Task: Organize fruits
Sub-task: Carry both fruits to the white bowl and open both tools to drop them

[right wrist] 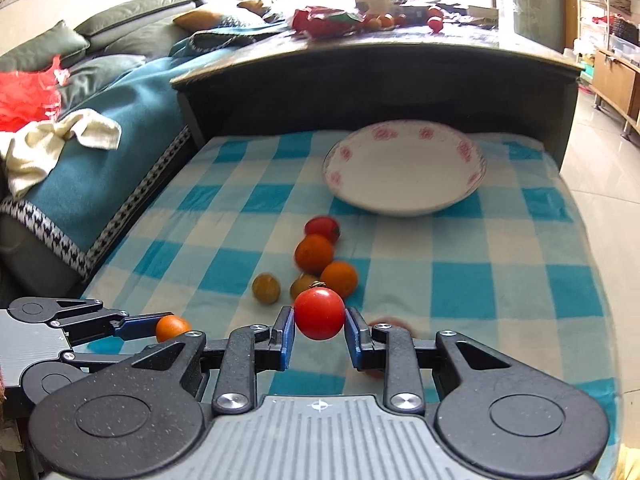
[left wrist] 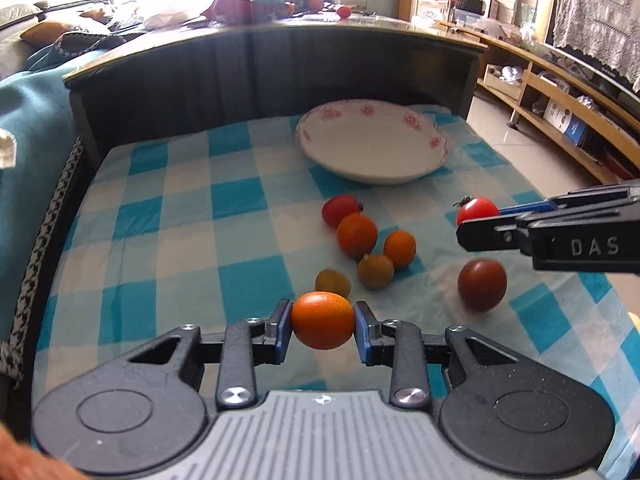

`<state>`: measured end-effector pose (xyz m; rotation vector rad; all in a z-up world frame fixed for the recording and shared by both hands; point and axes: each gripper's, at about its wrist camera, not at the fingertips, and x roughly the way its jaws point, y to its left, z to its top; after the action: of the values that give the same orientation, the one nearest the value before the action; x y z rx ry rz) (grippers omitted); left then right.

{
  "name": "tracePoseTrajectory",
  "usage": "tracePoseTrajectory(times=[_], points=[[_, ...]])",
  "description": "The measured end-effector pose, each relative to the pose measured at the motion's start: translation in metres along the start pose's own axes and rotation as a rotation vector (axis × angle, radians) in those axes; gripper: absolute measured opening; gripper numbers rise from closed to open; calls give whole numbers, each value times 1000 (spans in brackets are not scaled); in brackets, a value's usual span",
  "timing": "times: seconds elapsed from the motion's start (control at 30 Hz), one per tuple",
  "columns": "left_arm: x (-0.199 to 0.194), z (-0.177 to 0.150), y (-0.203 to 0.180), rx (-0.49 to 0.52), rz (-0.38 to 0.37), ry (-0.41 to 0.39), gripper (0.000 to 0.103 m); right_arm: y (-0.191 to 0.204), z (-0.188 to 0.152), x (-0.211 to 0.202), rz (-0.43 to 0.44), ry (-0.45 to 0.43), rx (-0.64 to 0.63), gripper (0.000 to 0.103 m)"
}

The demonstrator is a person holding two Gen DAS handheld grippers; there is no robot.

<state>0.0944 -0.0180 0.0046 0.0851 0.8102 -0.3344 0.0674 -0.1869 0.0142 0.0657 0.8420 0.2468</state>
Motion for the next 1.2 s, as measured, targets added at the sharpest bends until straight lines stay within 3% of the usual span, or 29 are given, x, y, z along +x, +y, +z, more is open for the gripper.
tracePoseTrajectory(times=[0.23, 0.43, 0.73, 1.2], points=[[43, 65, -14, 40, -37, -53, 41, -31, 40, 20, -69, -24, -15, 22], [86, 91, -19, 78, -21, -51, 41, -58, 66, 48, -79, -39, 16, 22], [116, 103, -22, 104, -24, -46, 41, -81, 82, 85, -88, -12, 5, 22], [110, 110, -19, 110, -6, -67, 43, -84, 88, 89, -67, -26, 18, 27]])
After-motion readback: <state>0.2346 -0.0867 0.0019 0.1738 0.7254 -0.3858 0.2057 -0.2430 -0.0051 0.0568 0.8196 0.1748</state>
